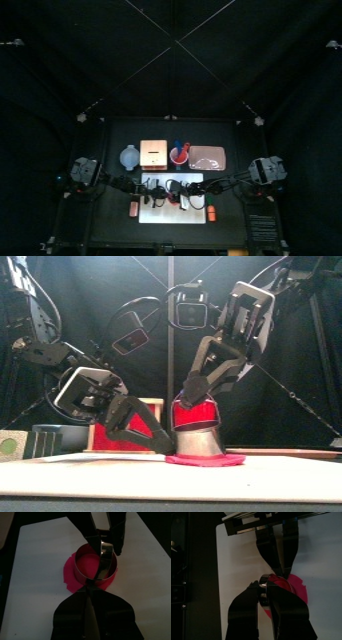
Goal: Get the cutter from the drawer then cut the dough then place the extra dough in the bowl
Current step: Place the extra dough in the bowl
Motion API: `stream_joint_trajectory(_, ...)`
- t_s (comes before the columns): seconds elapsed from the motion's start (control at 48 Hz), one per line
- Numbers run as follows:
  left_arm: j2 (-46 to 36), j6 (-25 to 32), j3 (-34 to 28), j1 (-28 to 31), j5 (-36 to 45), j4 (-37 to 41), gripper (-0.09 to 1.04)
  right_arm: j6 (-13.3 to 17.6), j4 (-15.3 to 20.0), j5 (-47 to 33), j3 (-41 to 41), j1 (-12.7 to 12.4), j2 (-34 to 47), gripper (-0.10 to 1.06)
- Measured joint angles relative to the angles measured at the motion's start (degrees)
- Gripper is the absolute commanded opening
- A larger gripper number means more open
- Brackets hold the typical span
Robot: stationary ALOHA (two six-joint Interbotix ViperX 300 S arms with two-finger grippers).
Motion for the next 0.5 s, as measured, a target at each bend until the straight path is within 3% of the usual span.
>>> stream_joint_trajectory(0.5,0.09,0.0,-0.18,0.0,1.14,-0.26,0.55,0.0,-2.55,5.45,0.62,-3.16,-7.82,0.41)
